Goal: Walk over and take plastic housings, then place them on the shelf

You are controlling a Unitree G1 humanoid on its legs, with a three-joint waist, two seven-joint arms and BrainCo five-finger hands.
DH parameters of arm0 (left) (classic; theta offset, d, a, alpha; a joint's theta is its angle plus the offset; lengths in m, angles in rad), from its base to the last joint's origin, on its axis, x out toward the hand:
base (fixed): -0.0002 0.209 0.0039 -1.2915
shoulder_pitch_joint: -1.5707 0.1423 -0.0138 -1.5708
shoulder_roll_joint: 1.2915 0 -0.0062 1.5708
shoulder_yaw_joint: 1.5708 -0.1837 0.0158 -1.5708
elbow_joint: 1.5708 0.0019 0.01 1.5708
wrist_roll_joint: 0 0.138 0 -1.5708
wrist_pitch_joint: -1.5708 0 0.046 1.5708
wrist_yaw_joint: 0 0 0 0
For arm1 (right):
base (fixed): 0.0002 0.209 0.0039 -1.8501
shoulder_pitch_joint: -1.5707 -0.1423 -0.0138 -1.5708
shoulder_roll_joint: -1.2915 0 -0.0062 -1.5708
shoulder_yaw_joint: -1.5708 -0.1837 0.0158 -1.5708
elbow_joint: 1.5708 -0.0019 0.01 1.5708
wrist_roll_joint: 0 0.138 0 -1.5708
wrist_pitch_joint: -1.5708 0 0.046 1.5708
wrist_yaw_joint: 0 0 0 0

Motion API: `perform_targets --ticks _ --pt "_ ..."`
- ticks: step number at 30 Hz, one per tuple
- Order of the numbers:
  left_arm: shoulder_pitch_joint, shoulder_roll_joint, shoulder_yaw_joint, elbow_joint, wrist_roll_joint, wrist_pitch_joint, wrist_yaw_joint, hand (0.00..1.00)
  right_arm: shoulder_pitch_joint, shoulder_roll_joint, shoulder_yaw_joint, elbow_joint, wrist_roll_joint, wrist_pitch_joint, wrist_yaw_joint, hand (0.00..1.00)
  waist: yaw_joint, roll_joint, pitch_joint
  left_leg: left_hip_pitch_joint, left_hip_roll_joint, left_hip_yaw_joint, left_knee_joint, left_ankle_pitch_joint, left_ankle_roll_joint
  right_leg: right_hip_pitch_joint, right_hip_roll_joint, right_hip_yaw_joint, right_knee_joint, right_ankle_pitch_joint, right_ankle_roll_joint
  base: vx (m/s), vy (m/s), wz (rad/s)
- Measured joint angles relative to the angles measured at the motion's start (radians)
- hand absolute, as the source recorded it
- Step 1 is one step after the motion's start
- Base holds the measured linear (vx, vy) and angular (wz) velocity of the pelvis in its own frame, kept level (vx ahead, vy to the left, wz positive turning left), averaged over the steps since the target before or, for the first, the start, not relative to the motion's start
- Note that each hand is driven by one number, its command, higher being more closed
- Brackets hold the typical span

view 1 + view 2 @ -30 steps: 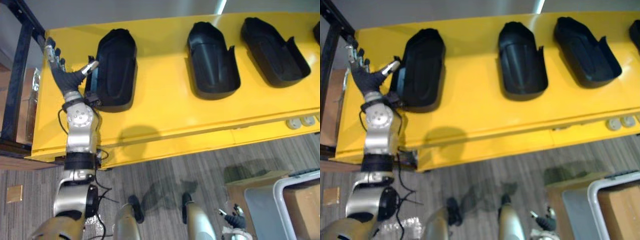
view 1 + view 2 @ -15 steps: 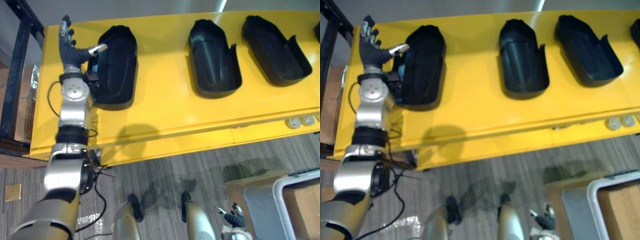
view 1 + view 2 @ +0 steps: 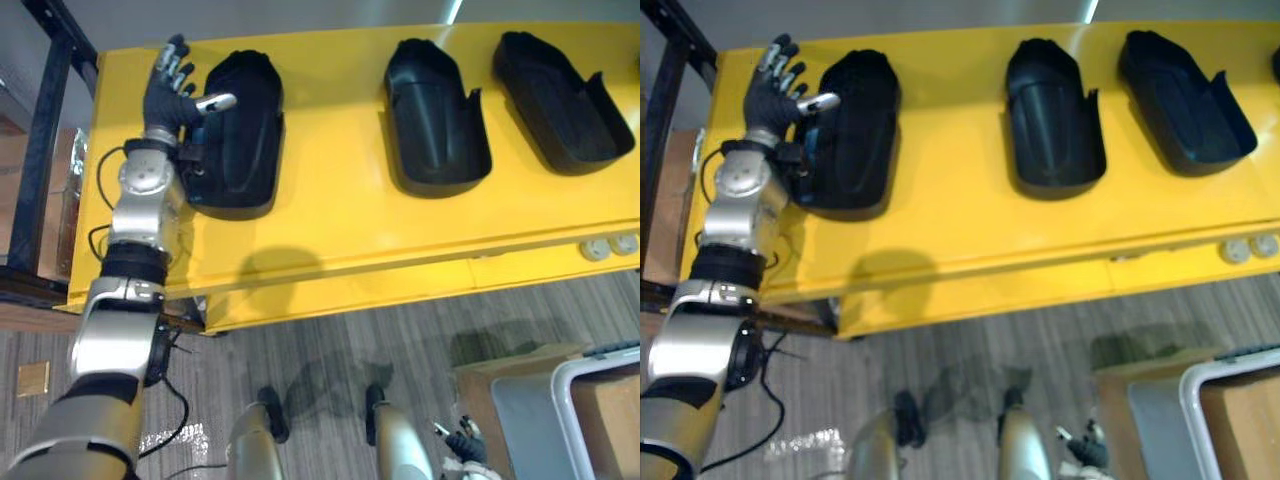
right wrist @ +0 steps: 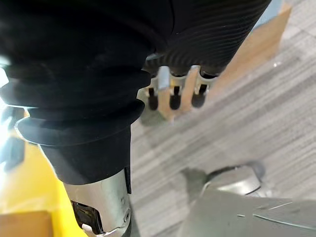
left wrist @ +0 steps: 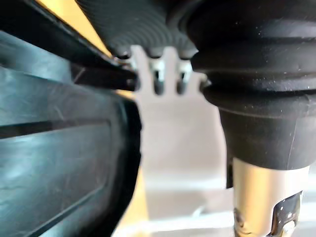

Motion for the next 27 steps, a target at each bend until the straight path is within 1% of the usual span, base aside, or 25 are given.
perform_targets --ticks 1,3,4,6,7,9,10,11,13,17,21,25,27 --pt "0.0 0.0 0.0 0.0 0.015 0.0 0.002 0.0 0.0 0.0 -0.001 0.0 0.0 0.0 0.0 0.0 0.0 0.001 0.0 0.0 0.0 0.0 0.0 0.0 0.0 0.0 0.0 0.0 0.0 0.0 0.0 0.0 0.0 0.0" --pt "0.0 0.0 0.002 0.0 0.094 0.0 0.016 0.0 0.0 0.0 -0.005 0.004 0.0 0.0 0.0 0.0 -0.001 0.002 0.0 0.001 0.0 0.001 0.0 0.0 0.0 0.0 0.0 0.0 0.0 0.0 0.0 0.0 0.0 0.0" --pt "0.0 0.0 0.006 0.0 0.156 0.001 0.041 0.0 0.0 0.0 -0.01 0.005 0.0 0.0 0.0 0.0 -0.001 0.002 0.0 0.002 0.0 0.001 0.0 0.001 0.0 0.0 0.0 0.001 0.0 0.0 0.0 0.0 0.0 0.0" --pt "0.0 0.0 0.017 0.0 0.197 0.002 0.065 0.0 0.0 0.0 -0.011 0.005 0.0 -0.001 0.0 0.0 -0.001 0.002 0.0 0.003 0.0 0.001 0.0 0.001 0.0 0.0 0.0 0.001 0.0 0.0 0.0 0.0 0.0 0.0" --pt "0.0 -0.005 0.045 0.0 0.236 0.002 0.093 0.0 0.0 0.0 -0.01 0.005 0.0 -0.001 0.0 0.0 -0.002 0.003 -0.001 0.003 0.0 0.001 0.001 0.001 0.0 0.0 0.0 0.001 0.0 0.0 0.0 0.0 0.0 0.0" --pt "0.0 -0.011 0.105 0.0 0.272 0.003 0.141 0.0 0.0 0.0 -0.01 0.007 0.0 -0.002 0.0 0.0 -0.002 0.006 -0.002 0.003 0.0 0.001 0.001 0.001 0.0 0.0 0.0 0.001 0.0 0.0 0.0 0.0 0.0 0.0" --pt "0.002 -0.012 0.143 -0.002 0.282 0.003 0.176 0.0 0.0 -0.001 -0.011 0.01 0.0 -0.005 -0.001 0.0 -0.001 0.009 -0.004 0.003 0.0 0.0 0.001 0.001 0.0 0.001 -0.001 0.0 0.0 0.0 0.001 0.0 0.0 0.0" --pt "0.004 -0.012 0.15 -0.003 0.283 0.003 0.18 0.0 0.0 -0.001 -0.011 0.011 0.0 -0.006 -0.001 0.0 -0.001 0.01 -0.005 0.003 0.0 0.0 0.001 0.001 0.0 0.001 -0.001 0.0 0.0 0.0 0.001 0.0 0.0 0.0" --pt "0.024 -0.014 0.187 -0.023 0.314 0.003 0.231 0.0 0.0 -0.006 -0.011 0.023 0.0 -0.008 -0.002 0.0 0.0 0.012 -0.006 0.003 -0.004 -0.004 -0.002 0.003 0.001 0.003 -0.004 -0.004 0.0 0.0 0.001 0.0 0.0 0.05" --pt "0.083 -0.029 0.202 -0.085 0.316 0.003 0.258 0.0 0.0 -0.007 -0.01 0.027 0.0 -0.007 -0.002 0.0 -0.001 0.012 -0.006 0.003 -0.013 -0.016 -0.005 0.008 0.005 0.018 -0.014 -0.027 -0.004 0.0 0.001 0.0 0.001 0.13" --pt "0.124 -0.056 0.204 -0.131 0.32 0.003 0.284 0.0 0.0 -0.008 -0.01 0.026 -0.001 -0.008 -0.002 0.0 0.009 0.011 -0.006 0.003 -0.023 -0.033 -0.011 0.011 0.007 0.033 -0.024 -0.05 -0.008 0.0 0.0 -0.02 0.007 0.18" --pt "0.13 -0.056 0.204 -0.136 0.334 0.009 0.288 0.0 0.0 -0.009 -0.01 0.027 -0.001 -0.008 -0.002 0.0 0.017 0.01 -0.007 0.003 -0.029 -0.033 -0.017 0.014 0.009 0.034 -0.028 -0.051 -0.011 0.001 0.002 0.0 0.002 0.01" --pt "0.13 -0.056 0.199 -0.135 0.362 0.012 0.273 0.0 0.0 -0.009 -0.009 0.027 -0.001 -0.007 -0.001 0.0 0.021 0.008 -0.008 0.002 -0.029 -0.034 -0.017 0.014 0.009 0.034 -0.028 -0.052 -0.012 0.001 0.002 0.0 0.0 0.0"
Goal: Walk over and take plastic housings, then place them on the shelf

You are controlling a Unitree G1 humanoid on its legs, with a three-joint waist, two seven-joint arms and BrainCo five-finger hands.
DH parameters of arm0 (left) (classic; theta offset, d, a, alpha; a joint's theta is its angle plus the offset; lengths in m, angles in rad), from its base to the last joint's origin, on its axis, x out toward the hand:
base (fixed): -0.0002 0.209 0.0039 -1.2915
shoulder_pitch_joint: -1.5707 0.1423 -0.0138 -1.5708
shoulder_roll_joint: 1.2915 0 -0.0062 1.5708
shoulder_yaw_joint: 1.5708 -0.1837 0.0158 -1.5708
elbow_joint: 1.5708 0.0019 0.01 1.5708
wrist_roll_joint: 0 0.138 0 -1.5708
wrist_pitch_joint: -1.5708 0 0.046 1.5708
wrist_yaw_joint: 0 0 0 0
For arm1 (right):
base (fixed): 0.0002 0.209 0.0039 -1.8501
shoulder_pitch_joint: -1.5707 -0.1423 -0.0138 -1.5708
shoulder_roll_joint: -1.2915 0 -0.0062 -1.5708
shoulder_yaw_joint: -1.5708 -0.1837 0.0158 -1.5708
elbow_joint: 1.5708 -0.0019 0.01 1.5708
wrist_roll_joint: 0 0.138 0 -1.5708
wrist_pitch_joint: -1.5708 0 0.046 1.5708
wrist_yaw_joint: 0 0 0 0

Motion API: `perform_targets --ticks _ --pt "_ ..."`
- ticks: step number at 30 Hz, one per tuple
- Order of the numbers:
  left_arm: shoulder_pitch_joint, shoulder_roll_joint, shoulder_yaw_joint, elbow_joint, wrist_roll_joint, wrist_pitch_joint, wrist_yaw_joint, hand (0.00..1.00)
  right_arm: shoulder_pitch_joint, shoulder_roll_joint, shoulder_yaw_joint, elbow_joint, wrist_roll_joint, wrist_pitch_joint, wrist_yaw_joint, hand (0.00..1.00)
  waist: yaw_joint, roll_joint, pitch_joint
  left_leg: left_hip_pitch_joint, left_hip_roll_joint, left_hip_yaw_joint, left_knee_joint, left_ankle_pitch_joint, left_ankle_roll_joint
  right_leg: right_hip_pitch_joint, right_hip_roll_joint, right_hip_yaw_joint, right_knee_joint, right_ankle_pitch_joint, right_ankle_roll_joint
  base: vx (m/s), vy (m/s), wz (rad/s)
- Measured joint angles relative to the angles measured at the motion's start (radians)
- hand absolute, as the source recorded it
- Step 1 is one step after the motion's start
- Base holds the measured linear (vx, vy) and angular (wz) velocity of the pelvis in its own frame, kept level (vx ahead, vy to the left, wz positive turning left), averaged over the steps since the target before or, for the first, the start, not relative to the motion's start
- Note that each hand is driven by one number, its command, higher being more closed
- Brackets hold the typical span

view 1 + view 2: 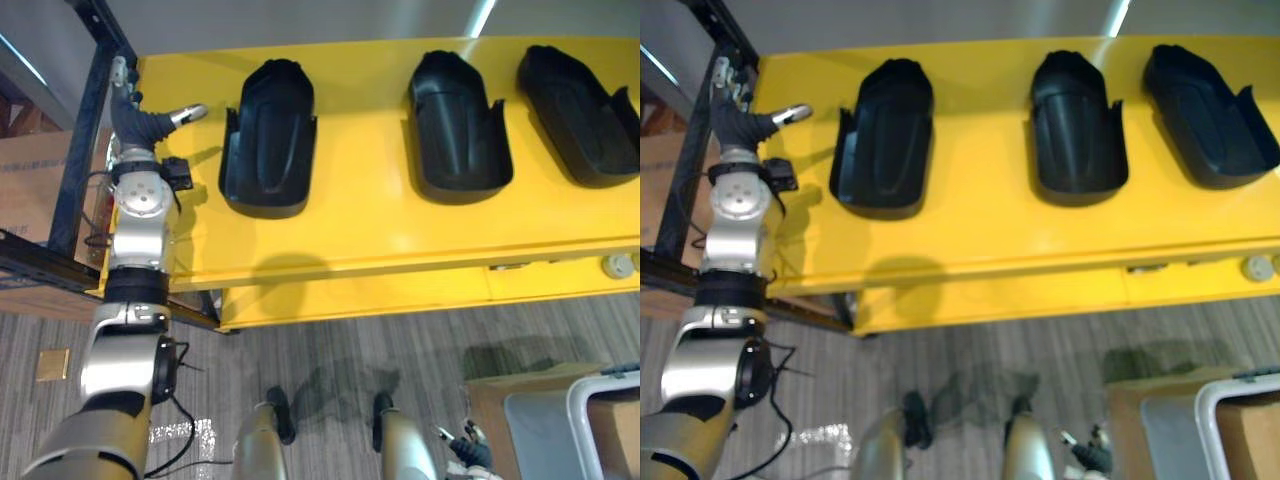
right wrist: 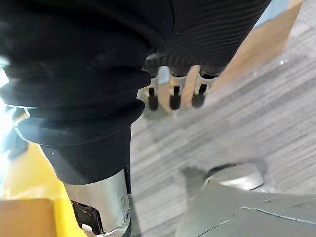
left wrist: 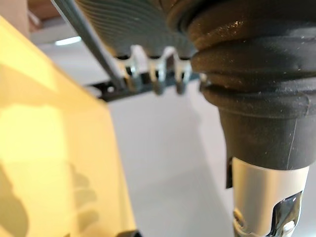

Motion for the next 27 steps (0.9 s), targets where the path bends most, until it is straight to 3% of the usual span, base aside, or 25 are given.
perform_targets --ticks 2,8,10,13,21,27 --pt "0.0 0.0 -0.002 0.001 0.003 0.006 -0.011 0.0 0.0 0.0 0.0 0.0 0.0 0.0 0.0 0.0 0.001 -0.001 0.0 0.0 0.0 0.0 0.0 0.0 0.0 0.0 0.0 0.0 0.0 0.0 0.0 0.0 0.0 0.0" --pt "0.0 0.022 -0.102 0.045 0.01 0.01 -0.183 0.0 0.001 -0.002 0.0 0.035 0.0 0.003 0.014 0.0 0.005 -0.005 -0.046 -0.004 0.001 -0.001 -0.002 0.0 0.0 0.001 0.001 -0.002 -0.007 0.0 0.001 0.0 0.0 0.0" --pt "0.0 0.072 -0.188 0.045 -0.083 0.007 -0.273 0.0 0.001 -0.004 -0.001 0.043 0.0 0.007 0.028 0.0 0.005 -0.005 -0.055 -0.003 0.002 0.0 -0.002 -0.001 0.0 0.001 0.001 -0.002 -0.007 0.001 0.001 0.0 0.0 0.0" --pt "0.0 0.116 -0.275 0.045 -0.17 0.006 -0.343 0.0 0.004 -0.007 -0.001 0.044 0.0 0.009 0.042 0.0 0.005 -0.005 -0.055 -0.003 0.006 0.001 -0.002 -0.002 0.0 0.001 0.003 -0.001 -0.008 0.001 0.002 0.0 0.0 0.0" --pt "-0.003 0.197 -0.469 0.044 -0.296 0.006 -0.432 0.0 0.005 -0.01 0.0 0.056 -0.001 0.011 0.056 0.0 0.004 -0.009 -0.06 -0.002 0.011 0.002 -0.005 -0.002 0.0 0.0 0.006 0.0 -0.01 0.003 0.004 0.0 -0.002 0.0" --pt "-0.006 0.207 -0.526 0.043 -0.357 0.006 -0.449 0.0 0.005 -0.01 0.0 0.063 -0.001 0.011 0.068 0.0 0.004 -0.014 -0.063 -0.001 0.01 0.003 -0.01 0.0 -0.002 -0.002 0.006 -0.001 -0.01 0.003 0.004 0.0 0.0 0.0"
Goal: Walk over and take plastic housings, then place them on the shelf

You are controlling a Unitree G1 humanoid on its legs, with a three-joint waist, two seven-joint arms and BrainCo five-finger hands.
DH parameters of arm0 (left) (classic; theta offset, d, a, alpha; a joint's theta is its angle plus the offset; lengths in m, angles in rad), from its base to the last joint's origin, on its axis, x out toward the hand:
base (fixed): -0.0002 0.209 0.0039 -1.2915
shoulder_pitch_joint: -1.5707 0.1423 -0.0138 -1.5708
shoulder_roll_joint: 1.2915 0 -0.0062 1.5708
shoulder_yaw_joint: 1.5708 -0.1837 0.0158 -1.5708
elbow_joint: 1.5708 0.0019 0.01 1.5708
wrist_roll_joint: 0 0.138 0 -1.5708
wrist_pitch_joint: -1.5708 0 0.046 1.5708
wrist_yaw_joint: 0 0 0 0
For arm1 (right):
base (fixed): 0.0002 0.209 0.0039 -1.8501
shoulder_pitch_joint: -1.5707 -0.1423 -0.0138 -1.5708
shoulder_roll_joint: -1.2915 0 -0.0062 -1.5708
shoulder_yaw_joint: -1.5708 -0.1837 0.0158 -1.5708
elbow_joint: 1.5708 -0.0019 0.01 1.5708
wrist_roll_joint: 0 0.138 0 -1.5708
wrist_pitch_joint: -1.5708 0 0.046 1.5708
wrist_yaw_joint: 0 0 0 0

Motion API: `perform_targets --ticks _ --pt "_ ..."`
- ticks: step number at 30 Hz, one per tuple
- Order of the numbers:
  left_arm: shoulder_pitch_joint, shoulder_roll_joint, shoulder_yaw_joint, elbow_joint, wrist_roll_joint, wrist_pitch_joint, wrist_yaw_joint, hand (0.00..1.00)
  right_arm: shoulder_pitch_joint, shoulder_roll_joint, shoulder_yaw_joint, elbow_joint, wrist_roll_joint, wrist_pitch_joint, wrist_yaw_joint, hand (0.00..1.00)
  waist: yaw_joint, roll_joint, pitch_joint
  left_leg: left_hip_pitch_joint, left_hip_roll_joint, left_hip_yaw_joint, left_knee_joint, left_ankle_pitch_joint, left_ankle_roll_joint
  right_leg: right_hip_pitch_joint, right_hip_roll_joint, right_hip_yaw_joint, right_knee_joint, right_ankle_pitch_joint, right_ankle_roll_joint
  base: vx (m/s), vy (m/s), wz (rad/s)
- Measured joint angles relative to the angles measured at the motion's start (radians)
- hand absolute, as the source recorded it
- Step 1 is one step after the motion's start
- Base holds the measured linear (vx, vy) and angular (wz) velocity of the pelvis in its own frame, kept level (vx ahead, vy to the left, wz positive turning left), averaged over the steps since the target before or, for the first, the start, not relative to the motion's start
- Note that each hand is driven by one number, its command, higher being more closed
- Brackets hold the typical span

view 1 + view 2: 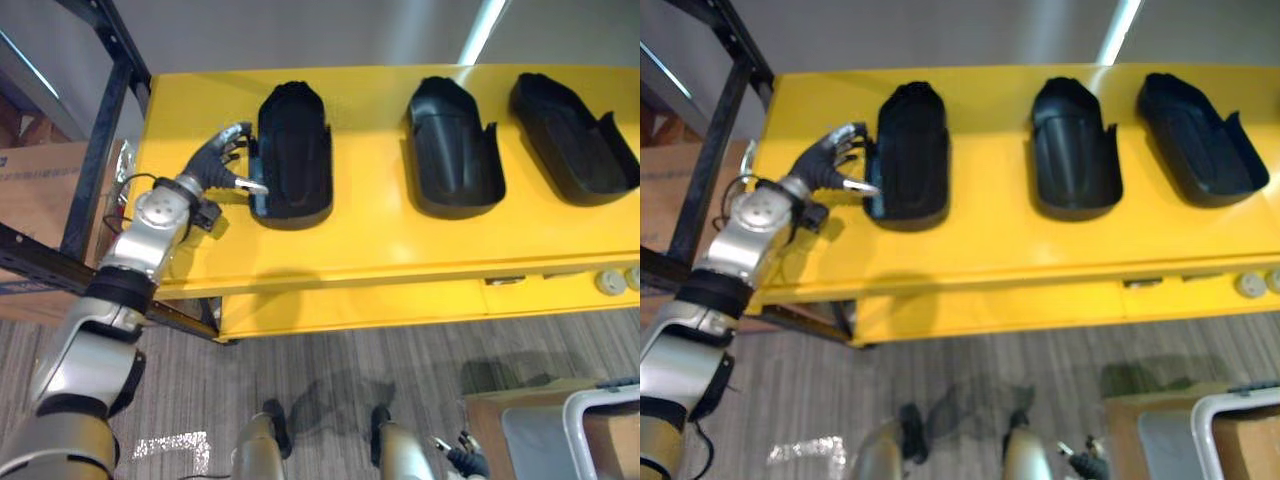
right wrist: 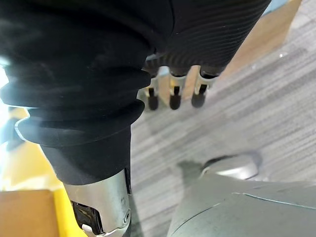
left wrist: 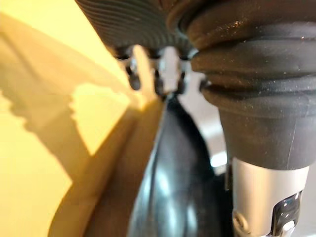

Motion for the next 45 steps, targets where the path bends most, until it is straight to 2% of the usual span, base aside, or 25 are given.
perform_targets --ticks 4,7,10,13,14,15,16,17,18,19,20,23,25,26,28,29,30,32,34,37,38,42,45 --pt "-0.001 0.002 -0.064 -0.003 -0.066 0.0 -0.006 0.0 0.0 0.0 0.0 0.023 0.0 0.001 0.0 0.0 0.0 -0.006 -0.025 0.001 -0.001 0.001 -0.007 0.003 -0.003 -0.002 0.001 0.0 -0.004 0.001 0.001 0.0 0.0 0.0" --pt "-0.001 -0.001 -0.076 -0.014 -0.121 0.0 -0.008 0.0 0.0 0.0 0.0 0.023 0.0 0.001 0.0 0.0 -0.002 -0.006 -0.025 0.001 -0.001 0.001 -0.006 0.003 -0.003 -0.003 0.001 0.0 -0.005 0.003 0.003 0.0 0.0 0.0" --pt "-0.001 -0.003 -0.076 -0.015 -0.128 -0.001 -0.001 0.0 0.0 0.0 0.0 0.023 0.0 0.001 -0.001 0.0 -0.003 -0.006 -0.025 0.0 -0.001 0.003 -0.006 0.003 -0.003 -0.005 0.0 0.001 -0.005 0.006 0.004 0.0 0.0 0.0" --pt "0.001 -0.025 -0.044 -0.007 -0.123 -0.001 0.03 0.0 0.0 0.0 -0.001 0.023 0.0 0.001 -0.002 0.0 -0.003 -0.006 -0.025 0.0 -0.001 0.004 -0.006 0.003 -0.003 -0.007 0.0 0.002 -0.005 0.008 0.005 0.0 0.0 0.0" --pt "0.004 -0.059 0.02 0.003 -0.111 -0.001 0.053 0.0 0.0 0.0 -0.001 0.023 0.0 0.001 -0.003 0.0 -0.003 -0.006 -0.025 0.0 -0.001 0.004 -0.006 0.003 -0.003 -0.007 0.0 0.002 -0.005 0.008 0.005 0.0 0.0 0.0" --pt "0.007 -0.093 0.097 0.007 -0.07 -0.002 0.095 0.0 0.0 0.001 -0.001 0.023 0.0 0.0 -0.004 0.0 -0.003 -0.006 -0.025 0.0 -0.001 0.004 -0.006 0.003 -0.003 -0.007 0.0 0.002 -0.004 0.009 0.005 0.0 0.0 0.0" --pt "0.007 -0.097 0.105 0.008 -0.064 -0.002 0.103 0.0 0.0 0.001 -0.001 0.023 0.0 0.0 -0.004 0.0 -0.003 -0.006 -0.025 0.0 -0.001 0.004 -0.006 0.003 -0.003 -0.007 0.0 0.002 -0.004 0.009 0.005 0.0 0.0 0.0" --pt "0.009 -0.13 0.201 0.012 -0.022 -0.004 0.159 0.0 0.0 0.001 -0.001 0.022 0.0 0.0 -0.007 0.0 -0.006 -0.006 -0.025 0.001 -0.001 0.005 -0.005 0.004 -0.003 -0.007 -0.001 0.002 -0.002 0.008 0.005 0.0 0.0 0.0" --pt "0.01 -0.145 0.252 0.011 0.007 -0.008 0.191 0.0 0.0 0.002 -0.001 0.021 0.0 0.0 -0.01 0.0 -0.008 -0.006 -0.025 0.001 -0.001 0.005 -0.005 0.004 -0.003 -0.008 -0.001 0.002 -0.001 0.008 0.005 0.0 0.0 0.0" --pt "0.035 -0.174 0.354 -0.026 0.067 -0.01 0.257 0.0 -0.001 0.006 0.001 0.01 0.001 0.0 -0.018 0.0 -0.015 -0.006 -0.025 0.001 -0.002 0.005 -0.005 0.005 -0.003 -0.009 -0.001 0.002 0.0 0.008 0.005 0.0 0.0 0.0" --pt "0.06 -0.18 0.389 -0.064 0.088 -0.011 0.291 0.0 -0.002 0.008 0.002 0.003 0.001 -0.002 -0.023 0.0 -0.021 -0.006 -0.025 0.002 -0.002 0.006 -0.005 0.005 -0.003 -0.009 -0.001 0.002 0.002 0.008 0.005 0.0 0.0 0.0" --pt "0.232 -0.217 0.494 -0.321 0.229 -0.014 0.454 0.0 0.0 0.011 0.03 -0.036 0.001 -0.012 -0.046 0.0 -0.028 -0.006 -0.025 0.004 -0.002 0.013 -0.005 0.005 -0.003 -0.014 -0.002 0.003 0.006 0.006 0.002 0.0 0.0 -0.05" --pt "0.457 -0.271 0.577 -0.59 0.33 -0.031 0.562 0.0 0.001 0.011 0.044 -0.094 0.001 -0.028 -0.078 0.0 -0.024 -0.006 -0.024 0.01 0.001 0.02 -0.006 0.002 -0.006 -0.014 0.0 0.004 0.007 0.001 -0.005 0.0 0.0 -0.07" --pt "0.482 -0.28 0.589 -0.613 0.338 -0.032 0.571 0.0 0.001 0.011 0.044 -0.101 0.001 -0.031 -0.082 0.0 -0.023 -0.006 -0.024 0.011 0.002 0.022 -0.006 0.002 -0.007 -0.014 0.0 0.005 0.007 0.0 -0.005 0.0 -0.007 -0.12" --pt "0.682 -0.372 0.684 -0.823 0.381 -0.053 0.647 0.0 0.001 0.008 0.043 -0.172 0.001 -0.058 -0.111 0.0 -0.019 -0.005 -0.023 0.016 0.011 0.028 0.006 -0.015 -0.014 -0.01 0.005 0.004 0.008 -0.009 -0.016 0.0 -0.014 -0.12" --pt "0.703 -0.385 0.688 -0.847 0.389 -0.056 0.655 0.0 0.001 0.008 0.043 -0.178 0.001 -0.059 -0.113 0.0 -0.017 -0.005 -0.023 0.015 0.014 0.029 0.01 -0.019 -0.015 -0.009 0.006 0.003 0.009 -0.011 -0.019 0.0 -0.006 -0.08" --pt "0.776 -0.428 0.687 -0.937 0.43 -0.078 0.681 0.0 0.001 0.004 0.042 -0.187 0.001 -0.07 -0.118 0.0 -0.008 -0.006 -0.023 0.015 0.022 0.029 0.027 -0.031 -0.018 -0.003 0.01 0.002 0.012 -0.02 -0.017 0.0 0.0 0.0" --pt "0.871 -0.487 0.676 -1.055 0.482 -0.129 0.699 0.0 0.0 0.003 0.042 -0.188 0.001 -0.081 -0.133 0.0 0.001 -0.007 -0.024 0.016 0.025 0.027 0.044 -0.045 -0.02 0.002 0.01 0.001 0.023 -0.035 -0.016 0.0 0.0 0.0" --pt "0.968 -0.535 0.676 -1.181 0.544 -0.203 0.741 0.0 0.0 0.007 0.042 -0.187 0.0 -0.09 -0.138 0.0 0.004 -0.007 -0.024 0.016 0.031 0.025 0.063 -0.058 -0.018 0.002 0.01 0.0 0.039 -0.049 -0.018 0.04 0.008 -0.02" --pt "1.021 -0.574 0.684 -1.253 0.593 -0.263 0.784 0.0 -0.001 0.011 0.044 -0.185 0.0 -0.092 -0.153 0.0 0.005 -0.007 -0.024 0.016 0.03 0.021 0.064 -0.06 -0.019 0.003 0.01 -0.002 0.042 -0.051 -0.019 0.05 -0.001 0.01" --pt "1.05 -0.599 0.689 -1.262 0.619 -0.282 0.817 0.0 -0.001 0.013 0.044 -0.183 0.0 -0.093 -0.161 0.0 0.006 -0.006 -0.024 0.016 0.03 0.015 0.064 -0.061 -0.02 0.005 0.01 -0.005 0.042 -0.051 -0.019 0.06 -0.006 0.07" --pt "1.144 -0.694 0.711 -1.25 0.663 -0.285 0.951 0.0 0.001 0.023 0.046 -0.174 -0.012 -0.1 -0.22 0.0 0.004 -0.006 -0.024 0.021 0.025 -0.008 0.063 -0.063 -0.024 0.031 0.006 -0.034 0.045 -0.059 -0.033 0.05 -0.008 0.2" --pt "1.23 -0.719 0.736 -1.157 0.674 -0.284 1.09 0.0 0.002 0.02 0.043 -0.182 -0.043 -0.132 -0.316 0.0 0.013 -0.005 -0.026 0.037 0.01 -0.031 0.06 -0.066 -0.028 0.058 -0.006 -0.056 0.056 -0.08 -0.035 0.05 -0.019 0.27"
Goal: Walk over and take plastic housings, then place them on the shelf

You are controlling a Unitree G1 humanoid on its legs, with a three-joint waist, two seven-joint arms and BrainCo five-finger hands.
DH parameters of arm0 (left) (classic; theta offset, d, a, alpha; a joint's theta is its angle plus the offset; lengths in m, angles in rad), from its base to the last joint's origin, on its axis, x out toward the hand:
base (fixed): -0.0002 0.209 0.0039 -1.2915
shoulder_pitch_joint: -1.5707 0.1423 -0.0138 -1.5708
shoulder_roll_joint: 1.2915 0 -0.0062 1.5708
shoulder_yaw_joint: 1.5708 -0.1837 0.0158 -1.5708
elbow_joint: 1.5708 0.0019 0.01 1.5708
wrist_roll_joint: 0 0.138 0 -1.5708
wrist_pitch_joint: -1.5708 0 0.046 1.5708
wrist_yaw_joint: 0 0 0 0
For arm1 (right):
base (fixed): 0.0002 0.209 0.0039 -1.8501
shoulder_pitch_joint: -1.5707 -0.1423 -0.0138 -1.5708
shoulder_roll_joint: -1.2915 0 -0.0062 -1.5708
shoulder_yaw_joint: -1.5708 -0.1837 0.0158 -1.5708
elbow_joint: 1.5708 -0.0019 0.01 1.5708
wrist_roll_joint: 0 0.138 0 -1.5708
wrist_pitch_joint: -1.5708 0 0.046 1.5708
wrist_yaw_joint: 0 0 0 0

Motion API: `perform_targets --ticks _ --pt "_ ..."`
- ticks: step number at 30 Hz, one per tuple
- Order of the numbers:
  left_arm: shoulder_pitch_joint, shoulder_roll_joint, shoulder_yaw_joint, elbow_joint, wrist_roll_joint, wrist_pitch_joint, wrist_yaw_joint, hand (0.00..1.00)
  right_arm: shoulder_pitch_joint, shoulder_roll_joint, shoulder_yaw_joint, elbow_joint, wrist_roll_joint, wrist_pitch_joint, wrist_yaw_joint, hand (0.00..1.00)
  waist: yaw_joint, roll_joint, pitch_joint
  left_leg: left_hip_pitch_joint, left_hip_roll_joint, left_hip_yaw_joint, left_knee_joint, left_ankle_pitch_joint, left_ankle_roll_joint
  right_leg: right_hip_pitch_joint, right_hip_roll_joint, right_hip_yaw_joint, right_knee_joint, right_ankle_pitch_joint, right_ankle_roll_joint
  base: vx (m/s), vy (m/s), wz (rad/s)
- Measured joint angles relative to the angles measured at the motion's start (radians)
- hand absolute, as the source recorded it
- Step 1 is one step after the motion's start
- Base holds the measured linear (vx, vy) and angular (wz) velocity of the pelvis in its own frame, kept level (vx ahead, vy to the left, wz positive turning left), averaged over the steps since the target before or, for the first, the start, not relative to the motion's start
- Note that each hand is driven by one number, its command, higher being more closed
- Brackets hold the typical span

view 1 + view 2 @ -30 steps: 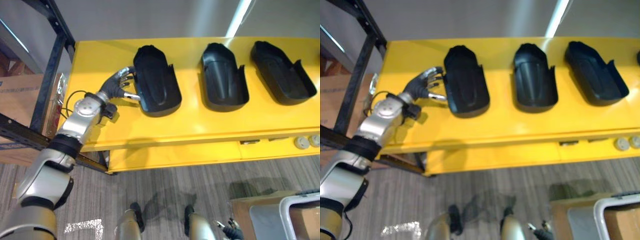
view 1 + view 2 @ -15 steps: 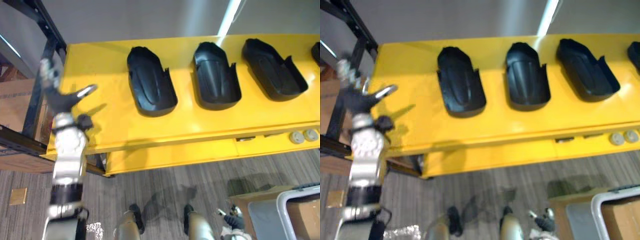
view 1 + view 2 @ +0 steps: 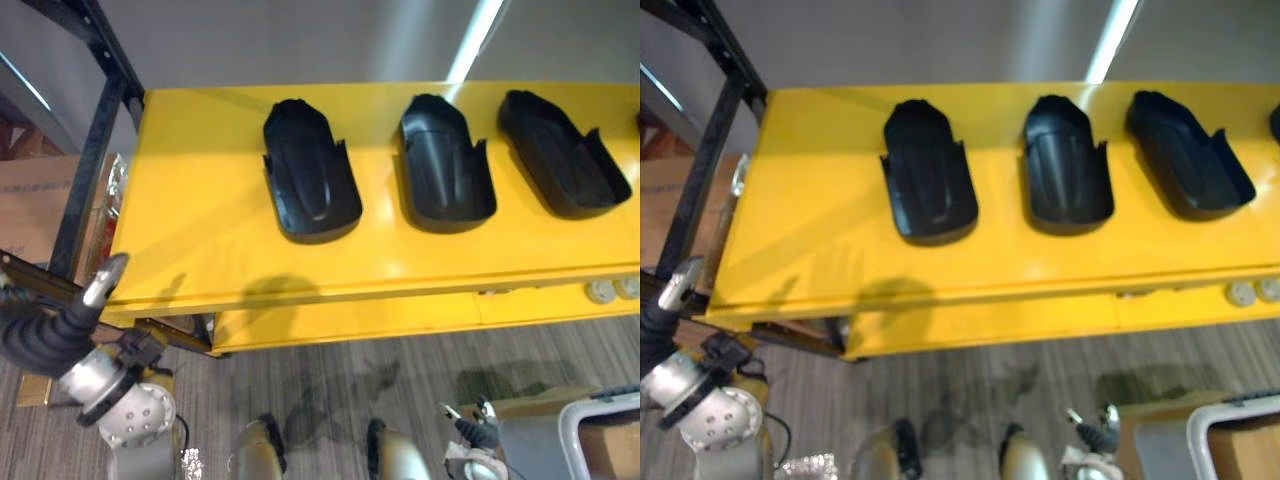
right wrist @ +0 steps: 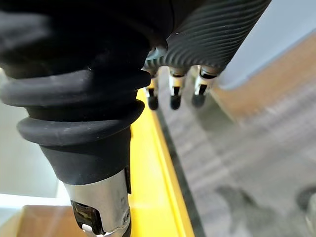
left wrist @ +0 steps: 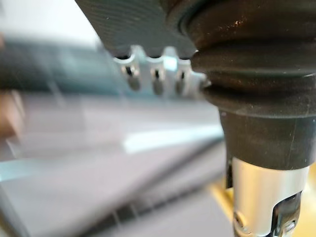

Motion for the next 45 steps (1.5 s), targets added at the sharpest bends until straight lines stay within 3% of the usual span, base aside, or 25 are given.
perform_targets --ticks 2,4,9,15,20,22,26,28,30,33,37,43,44,45 --pt "0.029 -0.003 0.004 0.085 0.01 0.001 0.043 0.0 0.004 0.0 -0.012 -0.031 0.0 -0.007 -0.045 0.0 0.01 0.006 -0.014 0.0 -0.001 -0.003 -0.001 -0.002 -0.002 0.001 0.0 -0.002 0.001 -0.003 -0.001 0.01 -0.006 0.1" --pt "0.038 -0.017 0.051 0.266 0.002 0.017 0.068 0.0 0.048 -0.002 -0.066 -0.204 -0.022 -0.01 -0.131 0.0 0.018 0.013 -0.019 0.001 -0.012 -0.014 0.001 -0.005 -0.003 0.014 -0.011 -0.009 0.002 -0.024 0.017 0.01 -0.012 0.16" --pt "0.038 -0.033 0.166 0.543 -0.098 0.03 0.048 0.0 0.093 -0.009 -0.222 -0.453 -0.062 -0.034 -0.271 0.0 0.017 0.016 -0.041 -0.001 -0.012 -0.021 0.002 -0.011 -0.007 0.021 -0.014 -0.025 0.001 -0.033 0.02 0.01 -0.01 0.07" --pt "0.014 -0.044 0.303 0.874 -0.419 0.02 -0.048 0.0 0.138 0.006 -0.417 -0.78 -0.11 -0.035 -0.468 0.0 0.013 0.011 -0.062 0.0 -0.007 -0.023 0.02 -0.037 -0.011 0.032 -0.014 -0.029 0.005 -0.054 0.021 0.04 0.006 0.01" --pt "-0.025 -0.078 0.321 1.115 -0.448 0.032 -0.126 0.0 0.116 0.0 -0.488 -1.091 -0.303 -0.025 -0.589 0.0 0.012 0.006 -0.065 -0.003 0.006 0.002 0.038 -0.052 -0.009 0.012 -0.013 -0.022 0.021 -0.063 0.024 0.04 0.005 -0.1" --pt "-0.05 -0.078 0.308 1.189 -0.449 0.046 -0.175 0.0 0.076 -0.023 -0.485 -1.193 -0.356 -0.036 -0.598 0.0 0.009 0.005 -0.064 -0.007 0.015 0.005 0.046 -0.053 -0.008 0.009 -0.007 -0.019 0.019 -0.063 0.024 0.02 -0.018 -0.13" --pt "-0.106 -0.076 0.244 1.246 -0.458 0.043 -0.273 0.0 -0.062 -0.169 -0.404 -1.314 -0.345 -0.138 -0.527 0.0 0.017 0.002 -0.062 -0.039 0.038 0.013 0.077 -0.056 -0.008 -0.021 0.008 -0.013 0.033 -0.063 0.024 -0.02 -0.002 -0.1" --pt "-0.13 -0.071 0.173 1.253 -0.458 0.043 -0.325 0.0 -0.157 -0.252 -0.285 -1.327 -0.268 -0.201 -0.447 0.0 0.026 -0.001 -0.044 -0.037 0.042 0.024 0.081 -0.056 -0.008 -0.028 0.011 0.001 0.036 -0.061 0.028 -0.05 0.003 -0.12" --pt "-0.157 -0.068 0.074 1.253 -0.459 0.037 -0.381 0.0 -0.272 -0.336 -0.124 -1.312 -0.154 -0.236 -0.334 0.0 0.032 0.005 -0.022 -0.038 0.042 0.026 0.086 -0.057 -0.008 -0.029 0.01 0.005 0.037 -0.057 0.033 -0.06 0.016 -0.05" --pt "-0.181 -0.061 -0.019 1.253 -0.467 0.034 -0.449 0.0 -0.408 -0.378 0.028 -1.241 -0.064 -0.243 -0.225 0.0 0.032 0.009 -0.001 -0.045 0.038 0.028 0.086 -0.056 -0.007 -0.041 0.006 0.008 0.04 -0.055 0.038 -0.06 0.026 -0.02" --pt "-0.219 -0.054 -0.137 1.302 -0.491 0.042 -0.59 0.0 -0.614 -0.36 0.265 -1.116 0.063 -0.22 -0.049 0.0 0.036 0.019 0.052 -0.053 0.018 0.03 0.073 -0.046 0.009 -0.065 -0.005 0.023 0.061 -0.054 0.038 -0.04 0.009 0.03" --pt "-0.254 -0.029 -0.143 1.346 -0.475 0.064 -0.63 0.0 -0.687 -0.274 0.416 -1.063 0.14 -0.201 0.052 0.0 0.043 0.028 0.082 -0.053 0.009 0.034 0.057 -0.043 0.011 -0.101 -0.003 0.038 0.113 -0.052 0.041 0.01 -0.016 0.0" --pt "-0.257 -0.026 -0.142 1.348 -0.471 0.074 -0.632 0.0 -0.686 -0.264 0.443 -1.057 0.146 -0.195 0.065 0.0 0.043 0.029 0.084 -0.05 0.011 0.033 0.052 -0.042 0.011 -0.129 -0.001 0.046 0.163 -0.039 0.058 0.04 -0.045 -0.01" --pt "-0.264 -0.026 -0.141 1.349 -0.452 0.081 -0.632 0.0 -0.687 -0.257 0.461 -1.059 0.154 -0.193 0.078 0.0 0.044 0.03 0.096 -0.039 0.017 0.033 0.041 -0.039 0.011 -0.172 0.007 0.063 0.249 -0.004 0.046 0.05 -0.079 -0.05"
